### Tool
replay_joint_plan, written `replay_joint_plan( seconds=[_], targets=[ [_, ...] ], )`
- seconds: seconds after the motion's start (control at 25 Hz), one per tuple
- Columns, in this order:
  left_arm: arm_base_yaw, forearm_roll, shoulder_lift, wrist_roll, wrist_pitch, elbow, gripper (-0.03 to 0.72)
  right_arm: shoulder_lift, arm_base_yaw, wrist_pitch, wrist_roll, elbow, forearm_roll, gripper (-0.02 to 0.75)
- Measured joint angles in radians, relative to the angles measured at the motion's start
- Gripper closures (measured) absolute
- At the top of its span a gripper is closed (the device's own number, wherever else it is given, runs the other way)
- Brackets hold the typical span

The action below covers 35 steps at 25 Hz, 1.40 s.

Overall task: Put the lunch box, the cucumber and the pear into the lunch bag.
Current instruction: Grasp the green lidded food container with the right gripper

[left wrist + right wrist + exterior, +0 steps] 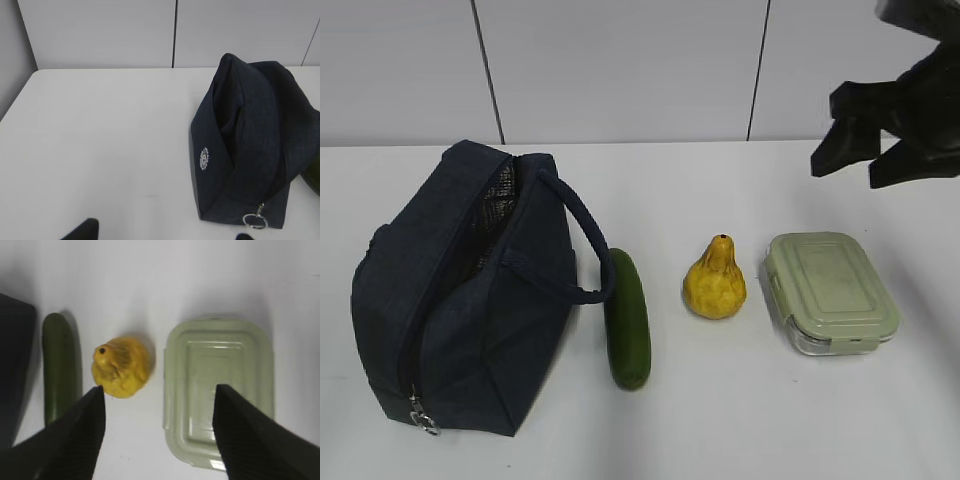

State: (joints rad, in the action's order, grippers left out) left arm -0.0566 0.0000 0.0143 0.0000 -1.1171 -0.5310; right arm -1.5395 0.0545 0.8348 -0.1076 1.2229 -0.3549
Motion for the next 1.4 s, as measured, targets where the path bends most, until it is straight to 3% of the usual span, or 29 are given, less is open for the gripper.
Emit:
replay_joint_plan(
  seconds=[0.28,0.8,0.96,1.16,1.4],
  targets=[
    [0.0,0.0,0.0,0.0,0.0,0.0,0.22,-0.076,-0.022,-0.063,-0.161,0.001,-0.228,0.22],
    [0.0,0.0,0.0,0.0,0.0,0.0,0.22,-0.09,-0.292,0.02,-0.198,-0.018,-0.252,0.311],
    [0.0,0.0,0.0,0.0,0.0,0.0,0.22,-0.09,-0.31,0.018,-0.2,-0.07,-0.252,0.327],
    [0.0,0.0,0.0,0.0,0.0,0.0,0.22,-0.092,-0.312,-0.018,-0.275,-0.146,-0.34,0.337],
    [0.0,0.0,0.0,0.0,0.0,0.0,0.22,-0.094,-0.312,-0.026,-0.417,-0.185,-0.39,0.417]
  ],
)
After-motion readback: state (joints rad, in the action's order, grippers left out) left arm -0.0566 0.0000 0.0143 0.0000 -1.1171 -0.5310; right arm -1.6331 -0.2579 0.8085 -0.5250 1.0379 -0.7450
